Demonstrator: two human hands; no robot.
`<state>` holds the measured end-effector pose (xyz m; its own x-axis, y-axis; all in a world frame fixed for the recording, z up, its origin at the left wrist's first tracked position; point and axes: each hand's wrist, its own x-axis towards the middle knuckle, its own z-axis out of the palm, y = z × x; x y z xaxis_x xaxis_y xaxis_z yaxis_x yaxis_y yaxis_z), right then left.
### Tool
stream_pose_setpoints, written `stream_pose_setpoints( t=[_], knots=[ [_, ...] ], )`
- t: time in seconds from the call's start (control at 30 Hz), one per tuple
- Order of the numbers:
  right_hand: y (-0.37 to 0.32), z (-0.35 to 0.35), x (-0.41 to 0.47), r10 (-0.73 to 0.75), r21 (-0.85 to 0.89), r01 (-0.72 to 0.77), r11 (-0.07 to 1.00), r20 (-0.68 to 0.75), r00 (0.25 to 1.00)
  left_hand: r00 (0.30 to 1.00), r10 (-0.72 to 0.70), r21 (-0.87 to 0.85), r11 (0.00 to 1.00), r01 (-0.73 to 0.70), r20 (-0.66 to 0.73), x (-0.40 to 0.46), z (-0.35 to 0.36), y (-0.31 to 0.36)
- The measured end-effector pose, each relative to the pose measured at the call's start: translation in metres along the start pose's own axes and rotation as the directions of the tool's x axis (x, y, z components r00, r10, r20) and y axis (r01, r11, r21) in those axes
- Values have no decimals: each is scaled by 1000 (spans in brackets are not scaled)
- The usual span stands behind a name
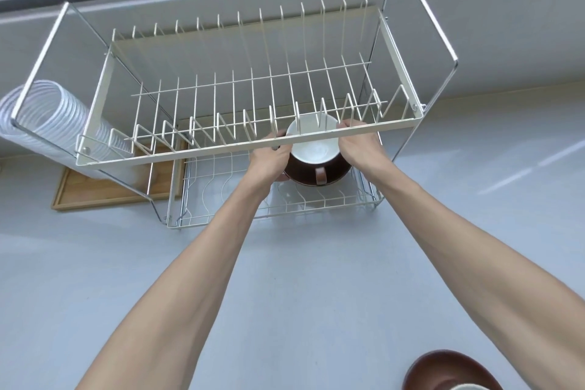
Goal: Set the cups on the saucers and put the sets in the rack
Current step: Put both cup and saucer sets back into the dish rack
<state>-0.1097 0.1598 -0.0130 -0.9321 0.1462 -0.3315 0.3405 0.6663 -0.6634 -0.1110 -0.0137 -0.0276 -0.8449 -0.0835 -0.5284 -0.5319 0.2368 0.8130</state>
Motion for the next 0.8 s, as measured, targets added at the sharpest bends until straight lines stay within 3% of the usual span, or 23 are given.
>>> stream_pose_setpoints(
  t=[0.3,0.47,0.8],
  knots=[
    [0,-1,2,38,82,-31,996,-84,996,999,40,-19,999,-39,35,-1,6,10],
    [-3,-1,-2,11,-3,-11,1000,-66,998,999,32,11,999,-32,18,-2,5,9],
    [4,1,-24,-7,-134,-2,991,-67,998,993,66,306,948,-91,93,-33,-7,18]
  ],
)
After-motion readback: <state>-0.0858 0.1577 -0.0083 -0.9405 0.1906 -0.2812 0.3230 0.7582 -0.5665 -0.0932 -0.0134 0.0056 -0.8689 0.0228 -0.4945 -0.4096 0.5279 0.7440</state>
